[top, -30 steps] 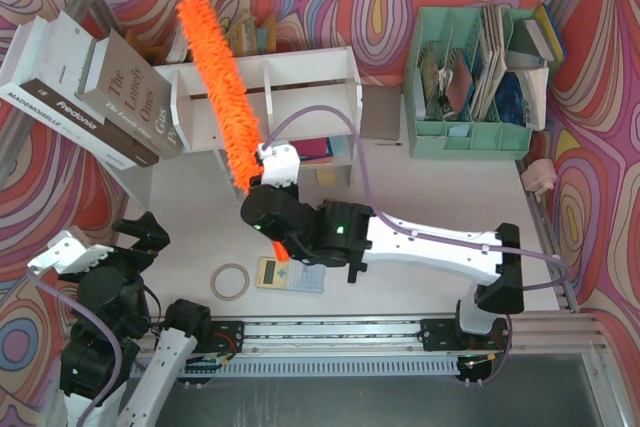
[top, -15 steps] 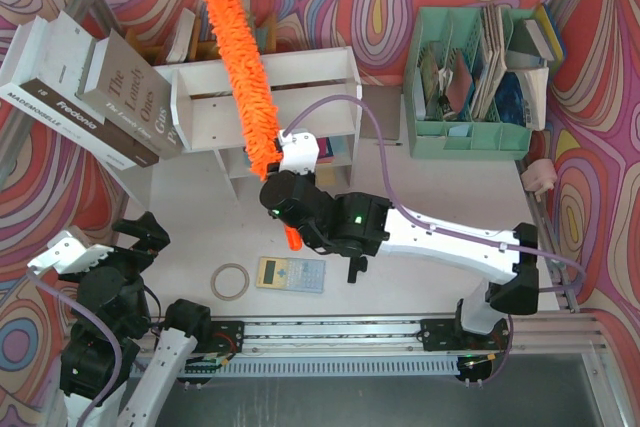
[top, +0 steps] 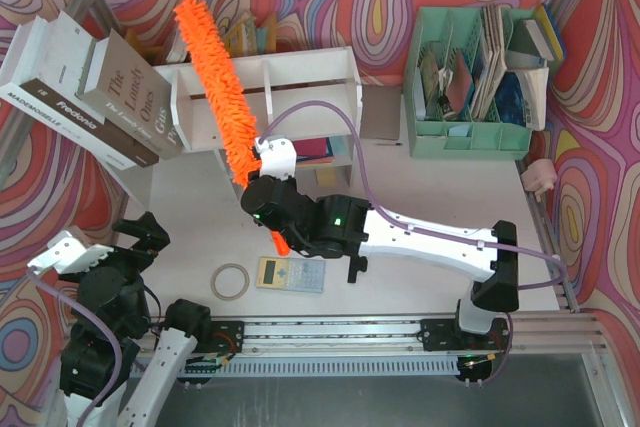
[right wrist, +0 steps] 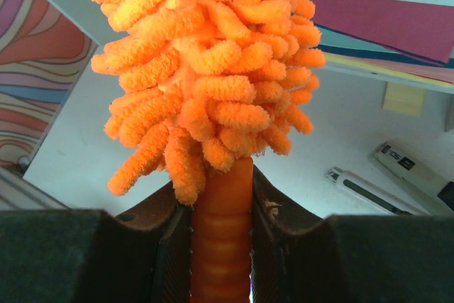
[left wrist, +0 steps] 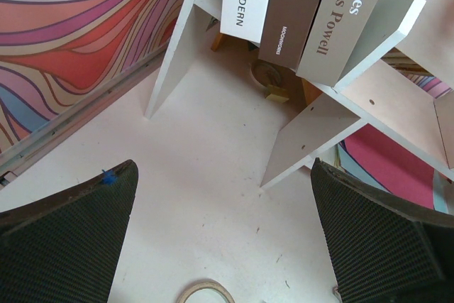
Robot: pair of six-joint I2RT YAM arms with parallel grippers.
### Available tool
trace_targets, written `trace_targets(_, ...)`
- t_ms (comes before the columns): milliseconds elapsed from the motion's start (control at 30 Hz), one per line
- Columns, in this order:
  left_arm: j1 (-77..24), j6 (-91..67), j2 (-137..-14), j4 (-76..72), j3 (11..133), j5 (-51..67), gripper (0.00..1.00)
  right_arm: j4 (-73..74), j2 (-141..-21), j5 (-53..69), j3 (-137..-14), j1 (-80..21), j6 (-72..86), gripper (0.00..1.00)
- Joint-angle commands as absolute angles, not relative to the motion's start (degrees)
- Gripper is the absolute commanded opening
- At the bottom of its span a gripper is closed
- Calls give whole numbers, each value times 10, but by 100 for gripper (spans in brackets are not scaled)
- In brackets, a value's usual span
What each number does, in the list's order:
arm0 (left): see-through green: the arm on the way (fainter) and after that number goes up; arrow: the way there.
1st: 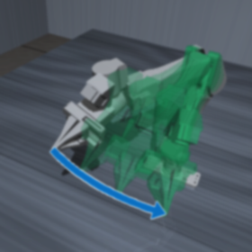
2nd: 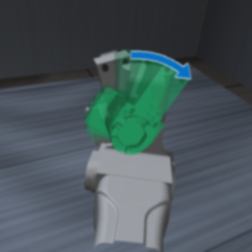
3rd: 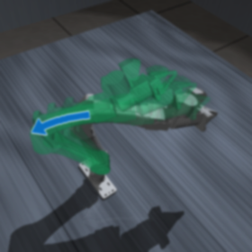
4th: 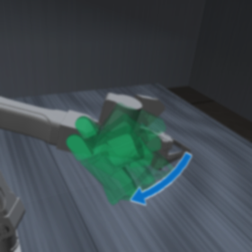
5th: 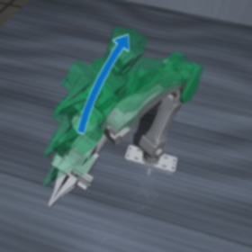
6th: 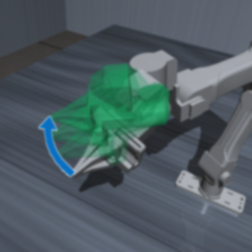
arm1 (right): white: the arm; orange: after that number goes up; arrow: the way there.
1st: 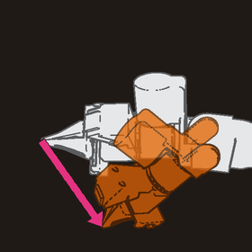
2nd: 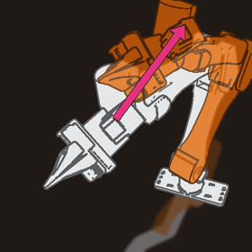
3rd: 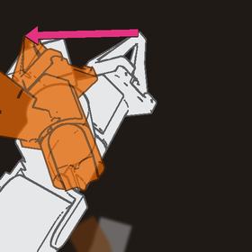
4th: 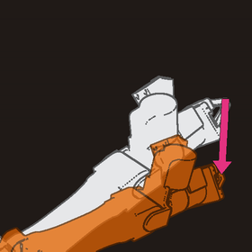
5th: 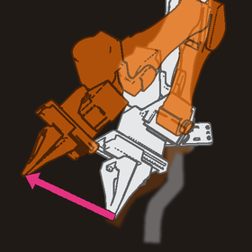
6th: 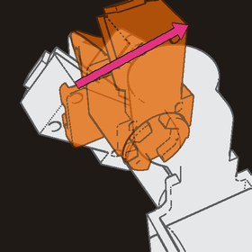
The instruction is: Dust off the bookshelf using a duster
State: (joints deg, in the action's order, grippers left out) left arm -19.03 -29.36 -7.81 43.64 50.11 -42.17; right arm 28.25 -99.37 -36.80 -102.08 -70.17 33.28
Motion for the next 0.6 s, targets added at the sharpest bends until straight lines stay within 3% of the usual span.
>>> trace_targets(0,-191,-293,-71,435,494,-418,99,289,-955,-427,-1008,-694,351,0)
trace_targets(300,-191,-293,-69,435,494,-418,99,322,-904,-479,-958,-686,386,0)
trace_targets(567,-191,-293,-69,437,494,-419,98,250,-921,-406,-949,-687,354,0)
